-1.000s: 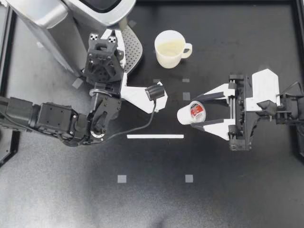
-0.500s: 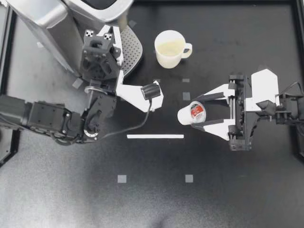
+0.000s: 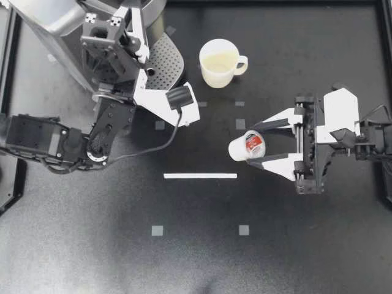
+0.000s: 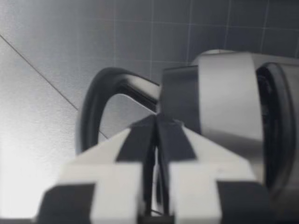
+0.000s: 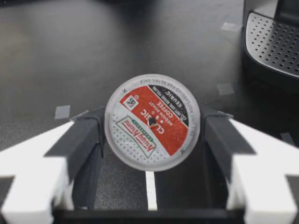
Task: Place the coffee capsule inside the capsule container, then place the cup onto the center of the cup tray.
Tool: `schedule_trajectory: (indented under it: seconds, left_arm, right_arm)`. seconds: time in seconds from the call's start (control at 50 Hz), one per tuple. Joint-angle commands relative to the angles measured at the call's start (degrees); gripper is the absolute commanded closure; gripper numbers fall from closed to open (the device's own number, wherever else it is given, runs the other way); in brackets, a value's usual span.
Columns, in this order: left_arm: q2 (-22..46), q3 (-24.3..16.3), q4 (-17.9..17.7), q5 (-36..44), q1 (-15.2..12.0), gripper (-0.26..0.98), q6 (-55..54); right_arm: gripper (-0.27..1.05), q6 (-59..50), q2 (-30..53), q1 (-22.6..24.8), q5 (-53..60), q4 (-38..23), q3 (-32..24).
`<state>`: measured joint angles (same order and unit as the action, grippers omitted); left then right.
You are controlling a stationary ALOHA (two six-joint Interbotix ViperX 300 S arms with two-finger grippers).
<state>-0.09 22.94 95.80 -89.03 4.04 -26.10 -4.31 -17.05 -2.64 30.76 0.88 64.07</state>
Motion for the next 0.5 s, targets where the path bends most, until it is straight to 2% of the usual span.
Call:
schedule_trajectory:
  seconds: [0.0, 0.14, 0.48]
  left_arm:
    - [-3.0, -0.4, 0.9, -0.4, -3.4, 0.67, -0.2]
    - [-4.4, -0.2, 3.1, -0.5, -3.4, 0.67, -0.2]
    - [-7.6, 0.8, 3.7, -0.5, -4.0, 0.67, -1.0]
  right_arm:
    - [0.23, -0.1, -1.1, -0.1, 0.3, -0.1, -1.3]
    - [0.23, -0.1, -1.2, -0.3, 0.3, -0.1, -1.3]
    - [0.23, 0.0, -1.3, -0.3, 0.1, -0.1, -1.8]
